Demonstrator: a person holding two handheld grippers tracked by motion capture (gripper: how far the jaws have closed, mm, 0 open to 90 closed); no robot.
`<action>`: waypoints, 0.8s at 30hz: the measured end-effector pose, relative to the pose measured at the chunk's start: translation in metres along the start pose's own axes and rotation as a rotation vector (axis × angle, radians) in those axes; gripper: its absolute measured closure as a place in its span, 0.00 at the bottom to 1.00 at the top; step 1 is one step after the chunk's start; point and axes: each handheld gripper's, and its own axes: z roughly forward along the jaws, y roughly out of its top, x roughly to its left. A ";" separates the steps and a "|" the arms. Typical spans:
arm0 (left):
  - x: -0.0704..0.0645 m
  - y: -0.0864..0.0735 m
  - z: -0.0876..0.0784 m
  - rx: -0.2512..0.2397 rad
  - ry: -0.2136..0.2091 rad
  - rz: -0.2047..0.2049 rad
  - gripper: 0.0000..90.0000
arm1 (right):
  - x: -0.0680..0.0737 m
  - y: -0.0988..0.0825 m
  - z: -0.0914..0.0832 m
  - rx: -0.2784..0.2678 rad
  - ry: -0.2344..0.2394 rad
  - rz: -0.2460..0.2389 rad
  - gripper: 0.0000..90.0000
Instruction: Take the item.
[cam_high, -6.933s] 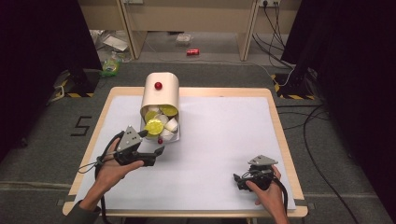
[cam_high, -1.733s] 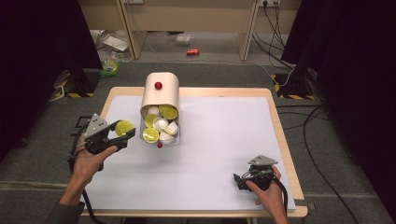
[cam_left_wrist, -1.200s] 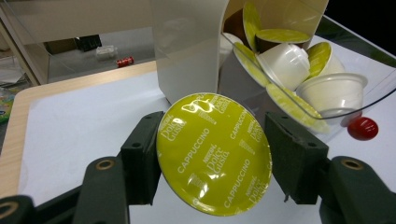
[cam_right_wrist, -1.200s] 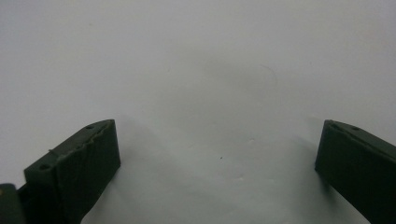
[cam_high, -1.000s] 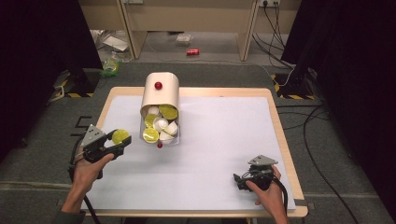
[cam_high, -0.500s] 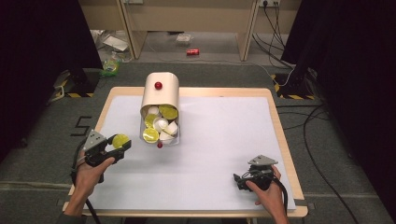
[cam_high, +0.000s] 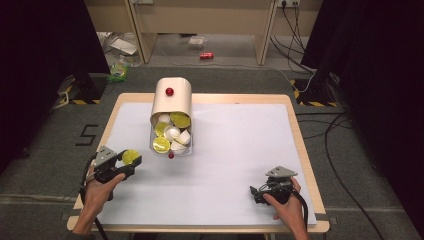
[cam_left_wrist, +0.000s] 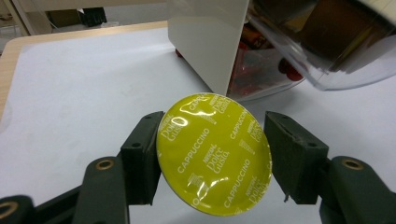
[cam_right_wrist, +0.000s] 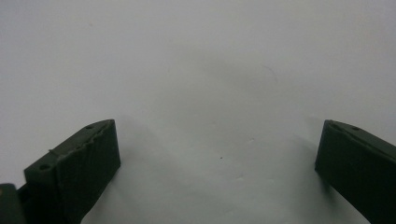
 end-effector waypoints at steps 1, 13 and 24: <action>0.000 -0.001 0.001 0.000 0.001 0.000 0.44 | 0.000 0.000 0.000 -0.001 -0.001 -0.004 0.00; 0.002 -0.014 0.007 0.034 0.008 -0.001 0.44 | 0.000 0.000 0.000 0.000 0.000 0.000 0.00; 0.002 -0.023 0.013 0.069 0.011 0.000 0.44 | 0.000 0.000 0.000 -0.001 -0.001 -0.004 0.00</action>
